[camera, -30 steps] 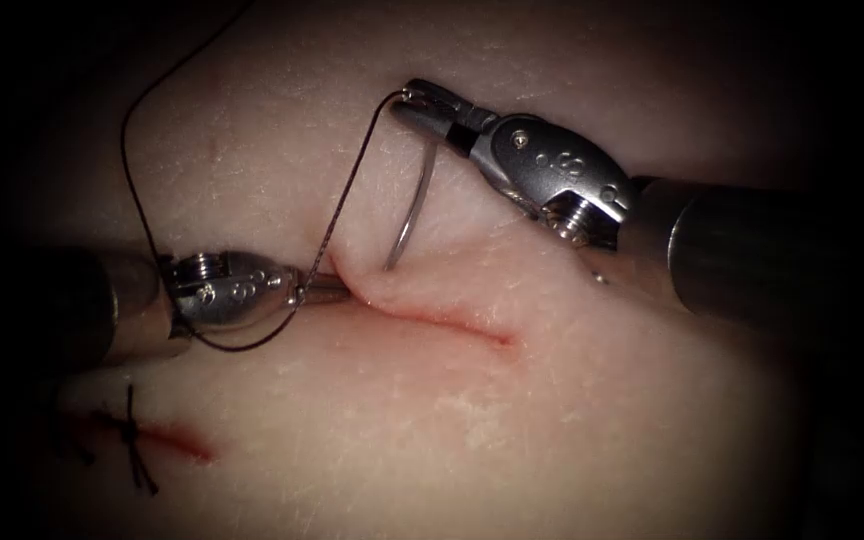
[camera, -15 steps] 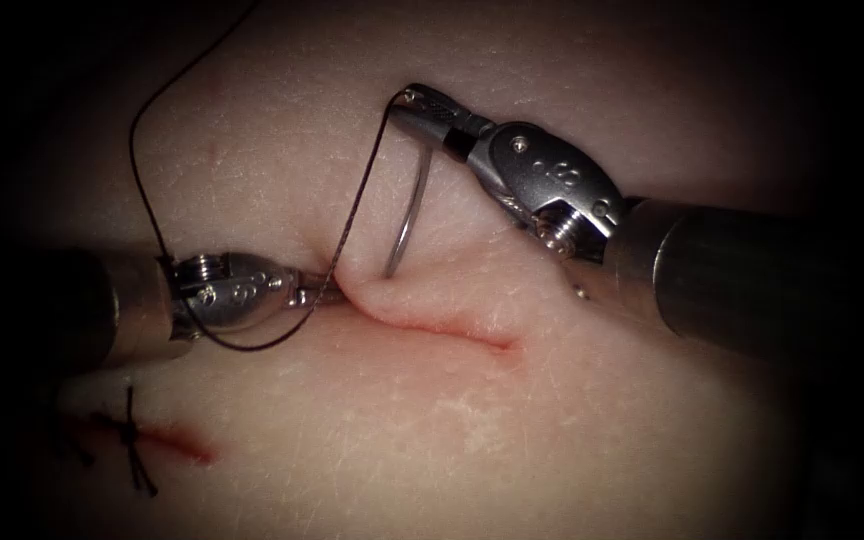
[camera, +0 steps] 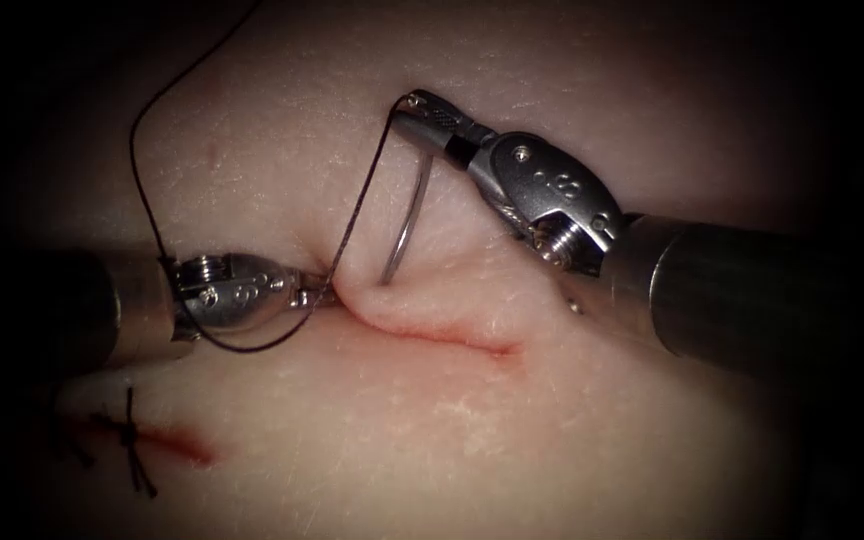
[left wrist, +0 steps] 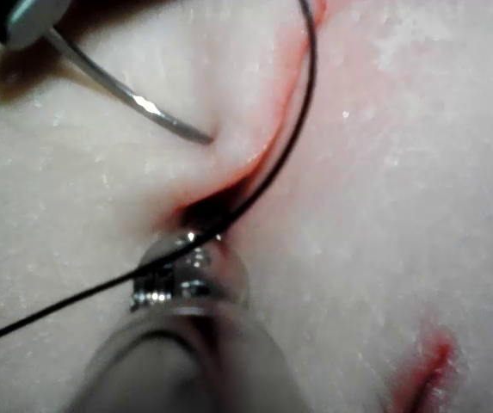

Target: Wound Closure

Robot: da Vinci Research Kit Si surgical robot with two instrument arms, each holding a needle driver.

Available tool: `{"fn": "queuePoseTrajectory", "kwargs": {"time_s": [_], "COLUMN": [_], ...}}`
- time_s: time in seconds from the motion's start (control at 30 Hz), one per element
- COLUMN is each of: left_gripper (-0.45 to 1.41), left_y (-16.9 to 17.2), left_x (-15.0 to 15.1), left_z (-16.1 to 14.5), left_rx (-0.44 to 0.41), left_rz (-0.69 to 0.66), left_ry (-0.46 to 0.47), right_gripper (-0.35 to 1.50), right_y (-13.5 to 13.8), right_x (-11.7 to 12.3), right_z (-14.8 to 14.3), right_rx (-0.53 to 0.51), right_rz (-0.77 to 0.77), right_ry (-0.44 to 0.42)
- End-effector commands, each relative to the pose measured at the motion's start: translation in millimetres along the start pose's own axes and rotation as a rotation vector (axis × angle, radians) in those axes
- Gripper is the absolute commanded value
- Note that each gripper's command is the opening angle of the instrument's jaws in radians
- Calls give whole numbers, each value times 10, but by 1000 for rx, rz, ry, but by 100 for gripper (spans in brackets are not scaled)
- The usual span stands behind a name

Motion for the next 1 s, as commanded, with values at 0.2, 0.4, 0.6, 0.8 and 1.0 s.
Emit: {"fn": "queuePoseTrajectory", "kwargs": {"time_s": [0.2, 0.4, 0.6, 0.8, 1.0], "left_gripper": [-42, -42, -40, -38, -37], "left_y": [5, 9, 15, 25, 32], "left_x": [-3, -3, -1, 2, 6], "left_z": [10, 9, 6, 0, -8], "left_rx": [-3, 1, -5, -12, -12], "left_rz": [-1, -2, -5, -8, -2], "left_ry": [0, -2, 1, 4, 1], "right_gripper": [-35, -35, -35, -35, -35], "right_y": [-2, 21, 41, 52, 33], "right_x": [22, 34, 22, 14, 12], "right_z": [0, -8, -5, 0, 8], "right_rx": [-96, -162, -195, -225, -227], "right_rz": [-280, -351, -440, -545, -658], "right_ry": [1, -17, -45, -96, -149]}}
